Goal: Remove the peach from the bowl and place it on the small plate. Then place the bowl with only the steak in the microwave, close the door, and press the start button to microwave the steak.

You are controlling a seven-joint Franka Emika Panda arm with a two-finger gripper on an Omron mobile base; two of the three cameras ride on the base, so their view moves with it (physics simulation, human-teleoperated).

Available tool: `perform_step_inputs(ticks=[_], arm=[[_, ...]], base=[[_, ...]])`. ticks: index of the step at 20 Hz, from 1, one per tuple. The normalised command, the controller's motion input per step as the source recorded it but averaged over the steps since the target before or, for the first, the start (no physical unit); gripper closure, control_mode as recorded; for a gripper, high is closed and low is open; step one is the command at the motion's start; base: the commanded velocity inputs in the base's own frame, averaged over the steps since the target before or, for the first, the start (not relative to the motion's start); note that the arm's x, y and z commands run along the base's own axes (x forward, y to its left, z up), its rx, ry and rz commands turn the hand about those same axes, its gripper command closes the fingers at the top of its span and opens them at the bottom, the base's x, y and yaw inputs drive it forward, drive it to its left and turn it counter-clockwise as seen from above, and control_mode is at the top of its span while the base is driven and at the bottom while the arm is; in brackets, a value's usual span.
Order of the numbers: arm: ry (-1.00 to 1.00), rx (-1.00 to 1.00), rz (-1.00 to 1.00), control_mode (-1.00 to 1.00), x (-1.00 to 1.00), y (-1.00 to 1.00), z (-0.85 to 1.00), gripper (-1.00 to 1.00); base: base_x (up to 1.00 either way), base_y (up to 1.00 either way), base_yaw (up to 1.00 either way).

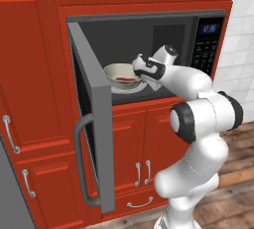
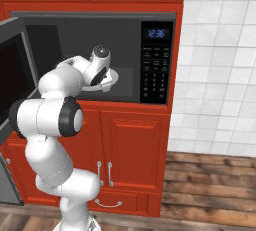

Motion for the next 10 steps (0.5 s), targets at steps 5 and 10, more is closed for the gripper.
perform_step_inputs(ticks=[5, 10], arm=[[0.00, 0.00, 0.00, -1.00, 0.22, 0.12, -0.16, -1.00], [-0.01, 0.00, 0.00, -1.00, -0.15, 0.19, -0.06, -1.00]], base=[[0.00, 0.00, 0.00], [0.00, 0.00, 0.00]])
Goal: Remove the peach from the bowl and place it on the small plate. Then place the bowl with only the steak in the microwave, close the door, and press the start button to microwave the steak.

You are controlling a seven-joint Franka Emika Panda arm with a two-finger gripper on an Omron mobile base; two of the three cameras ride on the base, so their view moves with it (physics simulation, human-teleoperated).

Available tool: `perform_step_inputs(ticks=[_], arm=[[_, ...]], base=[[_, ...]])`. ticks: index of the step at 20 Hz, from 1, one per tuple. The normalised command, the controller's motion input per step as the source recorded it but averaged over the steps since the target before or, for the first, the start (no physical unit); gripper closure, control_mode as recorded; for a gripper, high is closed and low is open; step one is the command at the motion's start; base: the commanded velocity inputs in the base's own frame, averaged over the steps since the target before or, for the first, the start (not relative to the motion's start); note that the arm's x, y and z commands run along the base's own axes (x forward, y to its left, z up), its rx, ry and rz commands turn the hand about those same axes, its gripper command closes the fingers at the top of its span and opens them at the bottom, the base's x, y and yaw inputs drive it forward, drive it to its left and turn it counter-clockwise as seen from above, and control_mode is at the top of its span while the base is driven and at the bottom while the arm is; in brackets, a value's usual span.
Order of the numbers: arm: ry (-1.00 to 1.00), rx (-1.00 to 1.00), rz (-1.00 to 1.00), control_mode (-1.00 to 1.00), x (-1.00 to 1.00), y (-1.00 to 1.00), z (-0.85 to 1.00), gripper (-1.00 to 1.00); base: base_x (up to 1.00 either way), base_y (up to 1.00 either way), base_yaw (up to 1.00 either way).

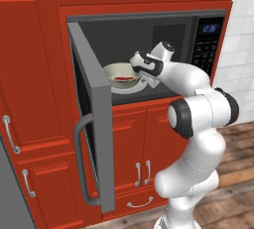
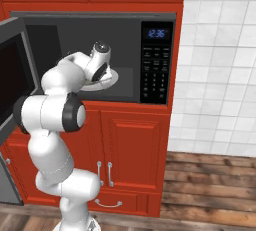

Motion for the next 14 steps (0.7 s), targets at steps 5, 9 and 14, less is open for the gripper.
perform_step_inputs(ticks=[5, 9, 14], arm=[[-0.08, 0.00, 0.00, -1.00, -0.35, 0.06, 0.01, -1.00], [-0.19, 0.01, -0.02, -1.00, -0.86, 0.00, 0.19, -1.00], [-0.29, 0.00, -0.06, -1.00, -1.00, -0.03, 0.24, -1.00]], base=[[0.00, 0.00, 0.00], [0.00, 0.00, 0.00], [0.00, 0.00, 0.00]])
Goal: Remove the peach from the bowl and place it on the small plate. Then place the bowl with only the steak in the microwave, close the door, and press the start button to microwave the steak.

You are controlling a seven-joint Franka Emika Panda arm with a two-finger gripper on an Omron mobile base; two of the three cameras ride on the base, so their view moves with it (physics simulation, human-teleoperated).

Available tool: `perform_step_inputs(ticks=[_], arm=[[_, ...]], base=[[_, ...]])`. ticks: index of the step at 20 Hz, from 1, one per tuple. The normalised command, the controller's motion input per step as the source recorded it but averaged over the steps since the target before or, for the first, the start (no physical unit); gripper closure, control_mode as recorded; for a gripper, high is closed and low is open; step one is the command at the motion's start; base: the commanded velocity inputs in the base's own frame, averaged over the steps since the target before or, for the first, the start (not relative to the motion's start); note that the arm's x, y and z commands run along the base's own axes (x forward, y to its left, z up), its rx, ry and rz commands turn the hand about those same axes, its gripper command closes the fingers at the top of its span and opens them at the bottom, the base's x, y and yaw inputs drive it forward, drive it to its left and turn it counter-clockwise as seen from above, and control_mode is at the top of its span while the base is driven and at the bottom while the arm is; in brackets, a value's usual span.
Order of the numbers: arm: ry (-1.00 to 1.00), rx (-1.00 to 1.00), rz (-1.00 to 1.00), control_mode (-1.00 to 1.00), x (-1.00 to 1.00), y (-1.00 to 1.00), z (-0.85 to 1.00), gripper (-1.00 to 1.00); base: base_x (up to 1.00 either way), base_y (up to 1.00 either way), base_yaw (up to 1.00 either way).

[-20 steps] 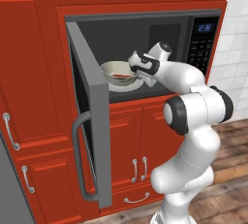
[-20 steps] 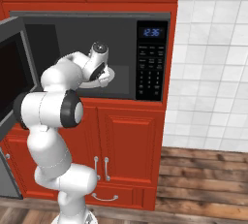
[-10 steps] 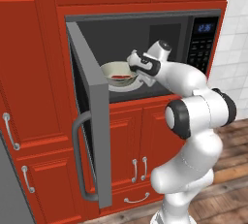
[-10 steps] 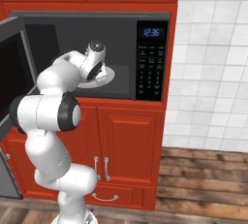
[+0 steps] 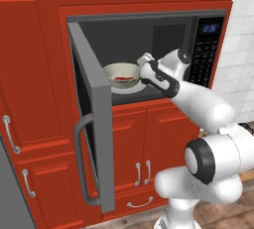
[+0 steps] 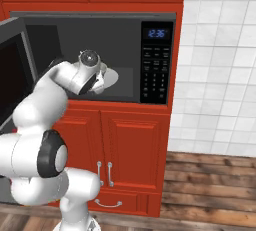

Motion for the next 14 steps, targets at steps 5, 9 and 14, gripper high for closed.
perform_step_inputs(ticks=[5, 9, 14], arm=[[-0.07, 0.01, -0.04, -1.00, -0.32, 0.00, 0.00, -1.00], [-0.10, 0.00, 0.00, -1.00, -0.61, -0.11, 0.09, -1.00], [-0.22, 0.00, -0.01, -1.00, -1.00, -0.21, 0.39, -1.00]], base=[[0.00, 0.00, 0.00], [0.00, 0.00, 0.00], [0.00, 0.00, 0.00]])
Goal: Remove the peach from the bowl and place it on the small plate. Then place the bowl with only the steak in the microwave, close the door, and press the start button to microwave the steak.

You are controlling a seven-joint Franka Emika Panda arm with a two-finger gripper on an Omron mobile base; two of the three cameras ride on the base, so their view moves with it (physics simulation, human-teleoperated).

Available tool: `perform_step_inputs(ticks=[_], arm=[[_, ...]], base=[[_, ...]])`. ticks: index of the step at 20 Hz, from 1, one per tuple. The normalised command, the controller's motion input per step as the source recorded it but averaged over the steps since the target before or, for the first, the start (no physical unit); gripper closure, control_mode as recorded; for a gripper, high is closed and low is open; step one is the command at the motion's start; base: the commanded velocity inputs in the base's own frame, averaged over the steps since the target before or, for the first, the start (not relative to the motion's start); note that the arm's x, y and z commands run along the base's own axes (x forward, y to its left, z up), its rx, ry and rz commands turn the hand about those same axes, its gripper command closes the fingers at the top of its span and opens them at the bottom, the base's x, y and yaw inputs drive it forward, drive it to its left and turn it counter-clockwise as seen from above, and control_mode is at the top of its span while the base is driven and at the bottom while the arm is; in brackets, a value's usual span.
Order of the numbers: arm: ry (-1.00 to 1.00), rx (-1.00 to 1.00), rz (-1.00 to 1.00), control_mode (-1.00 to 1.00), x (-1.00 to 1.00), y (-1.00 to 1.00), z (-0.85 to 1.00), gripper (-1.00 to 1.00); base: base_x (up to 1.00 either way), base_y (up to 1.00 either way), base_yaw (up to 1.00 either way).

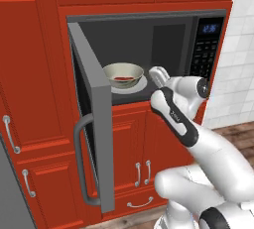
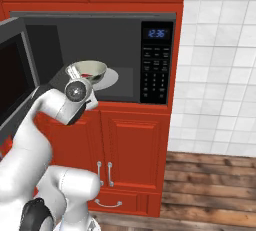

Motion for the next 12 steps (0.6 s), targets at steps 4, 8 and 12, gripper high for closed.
perform_step_inputs(ticks=[4, 8, 12], arm=[[-0.18, 0.00, 0.00, -1.00, -1.00, -0.30, 0.73, -1.00], [-0.03, -0.05, 0.00, -1.00, -1.00, -0.18, 0.94, -1.00], [0.03, -0.11, 0.00, -1.00, -1.00, -0.13, 0.86, -1.00]], base=[[0.00, 0.00, 0.00], [0.00, 0.00, 0.00], [0.00, 0.00, 0.00]])
